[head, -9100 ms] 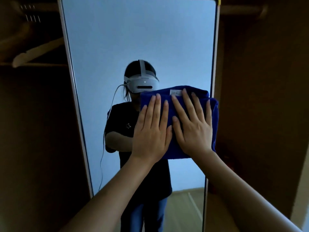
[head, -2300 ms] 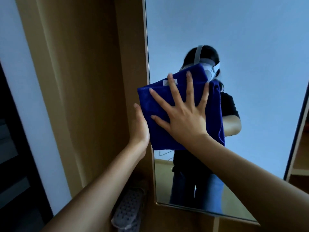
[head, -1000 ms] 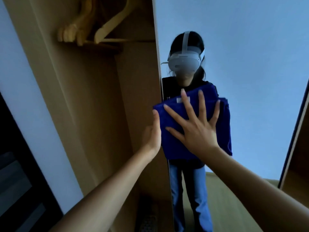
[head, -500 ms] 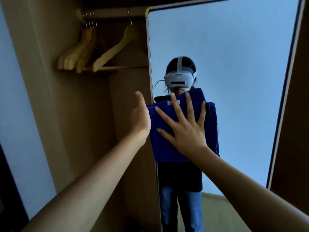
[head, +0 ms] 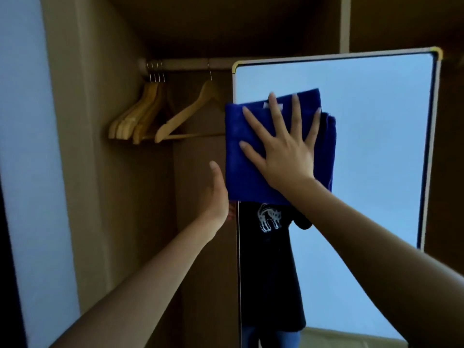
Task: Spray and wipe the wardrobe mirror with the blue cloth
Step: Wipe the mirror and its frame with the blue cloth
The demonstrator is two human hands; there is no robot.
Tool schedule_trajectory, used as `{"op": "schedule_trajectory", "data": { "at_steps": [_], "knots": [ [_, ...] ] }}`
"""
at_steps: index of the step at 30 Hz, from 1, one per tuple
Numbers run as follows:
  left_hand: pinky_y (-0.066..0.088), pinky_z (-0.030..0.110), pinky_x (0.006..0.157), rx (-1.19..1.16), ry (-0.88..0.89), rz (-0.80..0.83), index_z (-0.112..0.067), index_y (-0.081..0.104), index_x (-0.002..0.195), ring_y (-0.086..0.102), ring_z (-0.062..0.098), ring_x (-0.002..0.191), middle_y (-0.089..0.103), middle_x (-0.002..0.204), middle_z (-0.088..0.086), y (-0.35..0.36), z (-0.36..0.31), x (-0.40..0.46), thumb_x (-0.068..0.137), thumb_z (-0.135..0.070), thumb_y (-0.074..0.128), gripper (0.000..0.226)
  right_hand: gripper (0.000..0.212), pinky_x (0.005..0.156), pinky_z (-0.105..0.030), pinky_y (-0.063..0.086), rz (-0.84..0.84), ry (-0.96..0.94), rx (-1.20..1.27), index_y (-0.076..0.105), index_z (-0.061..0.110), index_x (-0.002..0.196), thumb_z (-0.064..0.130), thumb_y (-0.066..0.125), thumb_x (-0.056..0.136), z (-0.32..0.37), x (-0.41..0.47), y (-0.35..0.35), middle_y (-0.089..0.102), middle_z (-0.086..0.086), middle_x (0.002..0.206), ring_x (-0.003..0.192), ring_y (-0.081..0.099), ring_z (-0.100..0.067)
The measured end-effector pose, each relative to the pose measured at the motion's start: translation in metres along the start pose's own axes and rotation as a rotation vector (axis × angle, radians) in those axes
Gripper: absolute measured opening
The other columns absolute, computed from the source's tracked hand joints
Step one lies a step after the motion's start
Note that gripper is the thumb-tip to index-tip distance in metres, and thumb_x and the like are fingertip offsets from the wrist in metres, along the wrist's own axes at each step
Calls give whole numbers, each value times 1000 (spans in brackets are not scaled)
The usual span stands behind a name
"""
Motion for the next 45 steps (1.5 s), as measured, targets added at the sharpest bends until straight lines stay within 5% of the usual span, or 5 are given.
{"op": "schedule_trajectory", "data": {
  "at_steps": [5, 12, 18, 39, 45],
  "knots": [
    [53, 41, 87, 24, -3, -9, -31, 59, 83, 66, 20, 84, 68, 87, -1, -2, -1, 0, 85, -74, 2, 71, 64, 112, -68, -10, 61, -46, 0, 0, 48, 151, 71, 16, 94, 7, -36, 12, -3, 0, 164, 149, -12, -37],
    [50, 44, 92, 165, -34, -89, -20, 62, 104, 64, 20, 91, 66, 97, 2, -8, 12, 11, 90, -73, 9, 76, 63, 112, -66, -12, 30, -25, -10, -1, 49, 150, 73, 13, 93, -3, 28, -6, -7, 3, 164, 149, -14, -33],
    [30, 26, 53, 238, 118, -77, -14, 35, 58, 38, 17, 54, 34, 54, -1, 3, 2, 5, 92, -67, 19, 65, 64, 111, -68, -11, -49, -8, 15, 4, 48, 151, 73, 12, 93, -11, 86, -27, -4, 7, 164, 150, -12, -25],
    [45, 32, 53, 277, 337, -379, -10, 49, 47, 59, 21, 46, 52, 42, 1, 6, -4, -17, 98, -57, 17, 77, 63, 114, -66, -4, -63, 60, 80, 4, 51, 150, 74, 15, 93, -190, 37, -45, 2, 9, 164, 151, -4, -20],
    [41, 12, 49, 248, 386, -447, 4, 55, 63, 56, 5, 47, 54, 54, 7, 8, -22, -29, 104, -41, 24, 68, 63, 114, -66, -5, -83, 105, 98, 7, 48, 151, 72, 15, 94, -199, 26, -43, 3, 7, 164, 151, -3, -21]
  ]
}}
Point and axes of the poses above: each hand's wrist, its own x-axis towards the middle knuckle, its own y-axis out of the palm, z = x × y, the point moved 8 cm from there along x, towards the middle knuckle
